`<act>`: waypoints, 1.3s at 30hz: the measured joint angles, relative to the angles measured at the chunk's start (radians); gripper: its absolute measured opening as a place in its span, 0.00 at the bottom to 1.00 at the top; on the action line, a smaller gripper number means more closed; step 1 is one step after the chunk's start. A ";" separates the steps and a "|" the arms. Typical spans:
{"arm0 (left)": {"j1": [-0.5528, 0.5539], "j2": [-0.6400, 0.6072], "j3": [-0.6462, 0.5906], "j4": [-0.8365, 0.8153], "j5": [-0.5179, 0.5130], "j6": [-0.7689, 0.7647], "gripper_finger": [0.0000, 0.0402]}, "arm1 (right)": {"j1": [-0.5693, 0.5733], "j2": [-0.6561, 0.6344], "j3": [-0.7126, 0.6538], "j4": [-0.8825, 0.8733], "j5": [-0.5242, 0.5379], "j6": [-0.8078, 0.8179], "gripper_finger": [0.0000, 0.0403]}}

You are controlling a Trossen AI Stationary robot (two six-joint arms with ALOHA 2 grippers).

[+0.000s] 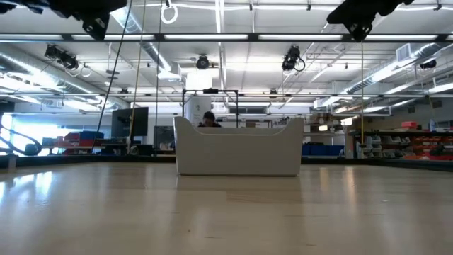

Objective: Pick and place USB-C Cables
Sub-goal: Return to Home Position

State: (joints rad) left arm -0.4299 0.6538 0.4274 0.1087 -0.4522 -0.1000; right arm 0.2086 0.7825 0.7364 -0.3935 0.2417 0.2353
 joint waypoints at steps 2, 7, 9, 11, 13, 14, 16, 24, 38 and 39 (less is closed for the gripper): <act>0.000 -0.053 -0.030 0.004 0.009 -0.013 0.04 | 0.001 -0.006 0.000 0.004 0.000 -0.002 0.01; -0.001 -0.148 -0.083 0.001 0.009 -0.028 0.04 | 0.001 -0.024 0.000 -0.003 0.000 0.004 0.01; -0.001 -0.170 -0.099 -0.001 0.009 -0.034 0.04 | 0.001 -0.032 0.000 -0.005 0.000 0.005 0.01; -0.001 -0.187 -0.117 -0.003 0.012 -0.035 0.04 | 0.001 -0.042 0.000 -0.004 0.000 0.005 0.01; -0.002 -0.205 -0.132 -0.007 0.013 -0.036 0.04 | 0.001 -0.055 0.000 -0.005 0.000 0.005 0.01; -0.002 -0.212 -0.137 -0.009 0.014 -0.036 0.04 | 0.001 -0.062 0.000 -0.004 0.000 0.005 0.01; -0.002 -0.232 -0.141 -0.018 0.014 -0.034 0.04 | 0.001 -0.078 0.000 -0.005 0.000 0.005 0.01; -0.037 -0.325 -0.141 -0.039 0.014 0.007 0.04 | 0.001 -0.175 -0.040 0.029 0.000 0.001 0.01; -0.065 -0.362 -0.141 -0.107 -0.018 0.008 0.04 | 0.001 -0.428 -0.526 0.561 -0.022 0.002 0.01; -0.065 -0.362 -0.141 -0.107 -0.018 0.013 0.04 | 0.001 -0.435 -0.555 0.603 -0.030 -0.007 0.01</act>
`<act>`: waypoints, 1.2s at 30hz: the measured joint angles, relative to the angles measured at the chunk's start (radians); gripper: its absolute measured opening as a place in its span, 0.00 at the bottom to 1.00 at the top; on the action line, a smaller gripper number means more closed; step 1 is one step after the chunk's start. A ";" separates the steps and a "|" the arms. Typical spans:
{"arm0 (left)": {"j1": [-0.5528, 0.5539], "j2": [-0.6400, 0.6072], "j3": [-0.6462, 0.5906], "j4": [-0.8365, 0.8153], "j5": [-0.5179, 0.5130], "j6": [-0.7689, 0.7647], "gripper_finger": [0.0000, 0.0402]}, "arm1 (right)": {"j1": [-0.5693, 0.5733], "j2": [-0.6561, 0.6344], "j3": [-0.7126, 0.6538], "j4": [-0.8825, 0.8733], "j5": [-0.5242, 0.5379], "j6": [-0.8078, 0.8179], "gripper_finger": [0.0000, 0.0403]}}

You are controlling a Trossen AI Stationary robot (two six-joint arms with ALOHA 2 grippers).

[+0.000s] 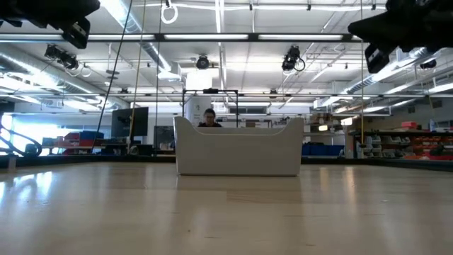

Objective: Pick and place USB-C Cables
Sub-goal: Return to Home Position

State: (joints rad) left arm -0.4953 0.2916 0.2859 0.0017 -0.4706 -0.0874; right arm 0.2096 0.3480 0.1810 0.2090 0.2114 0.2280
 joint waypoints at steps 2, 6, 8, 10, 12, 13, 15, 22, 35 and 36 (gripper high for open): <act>0.000 -0.005 0.000 0.000 0.000 0.002 0.04 | 0.000 -0.011 -0.050 0.063 -0.011 -0.015 0.01; 0.000 -0.019 0.000 -0.001 0.000 0.032 0.04 | 0.000 -0.026 -0.135 0.151 -0.025 -0.021 0.01; 0.000 -0.029 0.000 0.004 0.000 0.054 0.04 | 0.000 -0.030 -0.173 0.203 -0.034 -0.028 0.01; 0.000 -0.041 0.000 0.005 0.006 0.075 0.04 | 0.000 -0.032 -0.174 0.197 -0.053 -0.042 0.01; 0.000 -0.056 0.000 0.015 0.024 0.095 0.04 | 0.000 -0.032 -0.175 0.211 -0.067 -0.054 0.01; 0.000 -0.063 0.000 0.021 0.034 0.102 0.04 | 0.000 -0.033 -0.175 0.218 -0.078 -0.064 0.01; 0.000 -0.077 0.000 0.037 0.050 0.125 0.04 | 0.000 -0.033 -0.175 0.234 -0.093 -0.082 0.01; 0.000 -0.121 0.001 0.078 0.135 0.234 0.04 | 0.000 -0.033 -0.175 0.234 -0.096 -0.100 0.01; 0.053 -0.282 -0.274 0.382 0.101 0.282 0.04 | -0.011 -0.033 -0.175 0.238 -0.049 -0.097 0.02; 0.068 -0.287 -0.276 0.375 0.102 0.278 0.04 | -0.017 -0.033 -0.175 0.239 -0.048 -0.097 0.02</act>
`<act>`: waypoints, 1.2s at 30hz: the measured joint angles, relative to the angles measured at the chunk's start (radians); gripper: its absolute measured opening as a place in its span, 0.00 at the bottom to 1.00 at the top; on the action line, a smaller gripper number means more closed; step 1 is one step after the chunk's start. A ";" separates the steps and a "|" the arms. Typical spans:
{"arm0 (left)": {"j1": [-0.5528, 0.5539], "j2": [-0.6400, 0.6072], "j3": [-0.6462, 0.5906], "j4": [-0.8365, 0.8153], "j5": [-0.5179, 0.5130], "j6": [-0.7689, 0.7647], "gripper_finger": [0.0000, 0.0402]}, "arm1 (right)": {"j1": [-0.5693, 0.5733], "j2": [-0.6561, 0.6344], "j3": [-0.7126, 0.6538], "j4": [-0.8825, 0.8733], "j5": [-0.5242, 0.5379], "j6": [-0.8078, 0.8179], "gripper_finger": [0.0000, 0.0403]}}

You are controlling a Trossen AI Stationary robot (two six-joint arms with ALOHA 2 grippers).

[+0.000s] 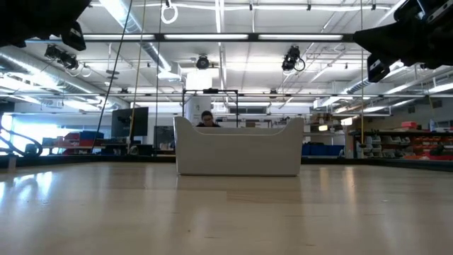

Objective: Pick and place USB-C Cables
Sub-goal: Return to Home Position

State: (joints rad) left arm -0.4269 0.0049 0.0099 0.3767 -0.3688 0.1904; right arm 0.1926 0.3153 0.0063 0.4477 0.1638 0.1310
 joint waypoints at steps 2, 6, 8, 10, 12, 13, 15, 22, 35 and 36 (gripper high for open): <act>0.033 -0.002 -0.001 -0.002 0.023 -0.014 0.04 | -0.014 0.000 0.000 0.000 -0.001 0.000 0.02; 0.123 0.000 -0.001 -0.051 0.071 -0.060 0.01 | -0.054 0.000 0.000 -0.024 -0.047 -0.005 0.01; 0.176 0.000 -0.001 -0.084 0.137 -0.106 0.01 | -0.076 0.000 0.000 -0.033 -0.103 -0.001 0.01; 0.230 0.001 -0.002 -0.118 0.212 -0.148 0.01 | -0.095 0.000 0.000 -0.040 -0.132 0.004 0.01; 0.276 0.001 -0.002 -0.123 0.268 -0.179 0.01 | -0.111 0.000 0.000 -0.044 -0.139 0.003 0.01; 0.295 0.001 -0.002 -0.117 0.292 -0.186 0.01 | -0.117 0.000 0.000 -0.044 -0.141 -0.001 0.01; 0.326 0.001 -0.002 -0.123 0.326 -0.187 0.01 | -0.129 0.000 0.000 -0.047 -0.164 -0.016 0.01; 0.395 0.001 -0.002 -0.198 0.360 -0.197 0.01 | -0.162 0.000 0.000 -0.054 -0.218 -0.026 0.01; 0.447 0.001 -0.002 -0.281 0.428 -0.236 0.02 | -0.194 -0.002 0.000 -0.103 -0.199 -0.062 0.01; 0.447 0.001 -0.002 -0.298 0.405 -0.239 0.02 | -0.194 -0.002 0.000 -0.115 -0.171 -0.053 0.01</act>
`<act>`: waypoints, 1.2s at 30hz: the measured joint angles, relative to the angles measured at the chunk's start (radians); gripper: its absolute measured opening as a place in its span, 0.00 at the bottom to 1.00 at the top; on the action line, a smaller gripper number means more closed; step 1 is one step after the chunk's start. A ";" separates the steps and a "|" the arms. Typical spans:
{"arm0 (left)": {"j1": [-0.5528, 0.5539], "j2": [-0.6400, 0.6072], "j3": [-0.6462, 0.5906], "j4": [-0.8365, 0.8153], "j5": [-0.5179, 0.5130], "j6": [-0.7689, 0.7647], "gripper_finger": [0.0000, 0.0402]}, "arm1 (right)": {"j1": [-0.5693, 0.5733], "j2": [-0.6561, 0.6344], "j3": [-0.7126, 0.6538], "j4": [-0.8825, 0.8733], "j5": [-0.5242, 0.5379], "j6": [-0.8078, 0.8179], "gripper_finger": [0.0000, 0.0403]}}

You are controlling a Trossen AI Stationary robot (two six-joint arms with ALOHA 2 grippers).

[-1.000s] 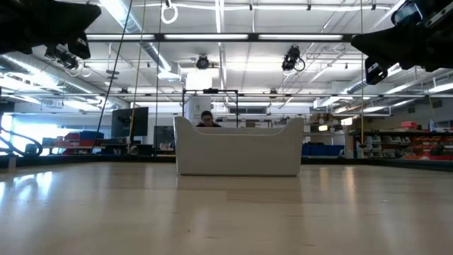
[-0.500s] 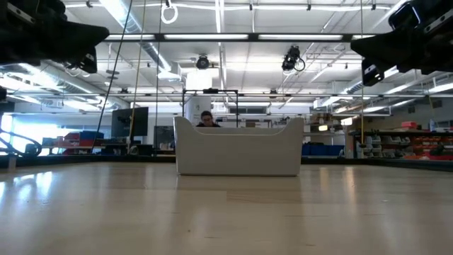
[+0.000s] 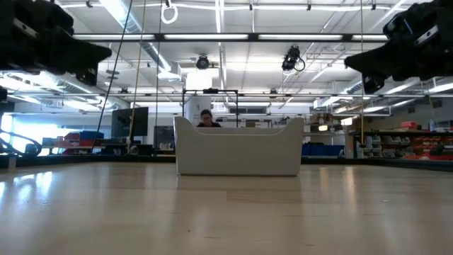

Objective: Pick and place USB-C Cables
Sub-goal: Return to Home Position

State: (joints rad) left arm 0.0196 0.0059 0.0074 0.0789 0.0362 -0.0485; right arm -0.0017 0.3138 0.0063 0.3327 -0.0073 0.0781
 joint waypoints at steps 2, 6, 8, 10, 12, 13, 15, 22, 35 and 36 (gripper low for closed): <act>0.000 0.000 0.000 -0.035 -0.036 -0.020 0.02 | 0.000 0.000 0.000 -0.018 0.040 0.034 0.02; 0.000 0.000 0.000 -0.049 -0.054 -0.020 0.03 | 0.000 0.000 0.000 -0.037 0.046 0.057 0.02; 0.000 0.000 0.000 -0.049 -0.053 -0.017 0.05 | 0.000 0.000 0.000 -0.036 0.046 0.057 0.03; 0.000 0.000 0.000 -0.042 -0.052 -0.026 0.05 | 0.000 0.000 0.000 -0.034 0.046 0.057 0.03; 0.000 0.000 -0.001 -0.033 -0.050 -0.037 0.06 | 0.000 0.000 0.000 -0.029 0.046 0.057 0.03; 0.000 0.000 -0.001 -0.025 -0.049 -0.037 0.06 | 0.000 0.000 0.000 -0.028 0.046 0.057 0.03; 0.000 0.000 -0.001 -0.014 -0.049 -0.037 0.06 | 0.000 0.000 0.000 -0.028 0.046 0.057 0.03; 0.000 0.000 -0.001 -0.012 -0.050 -0.038 0.06 | 0.000 0.000 0.000 -0.028 0.046 0.057 0.03; 0.000 0.000 -0.001 -0.010 -0.050 -0.037 0.06 | 0.000 0.000 0.000 -0.028 0.048 0.058 0.03; 0.000 0.000 -0.001 -0.010 -0.050 -0.037 0.06 | 0.000 0.000 0.000 -0.029 0.048 0.058 0.03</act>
State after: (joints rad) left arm 0.0196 0.0063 0.0063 0.0689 -0.0139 -0.0851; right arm -0.0017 0.3141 0.0063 0.3042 0.0410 0.1356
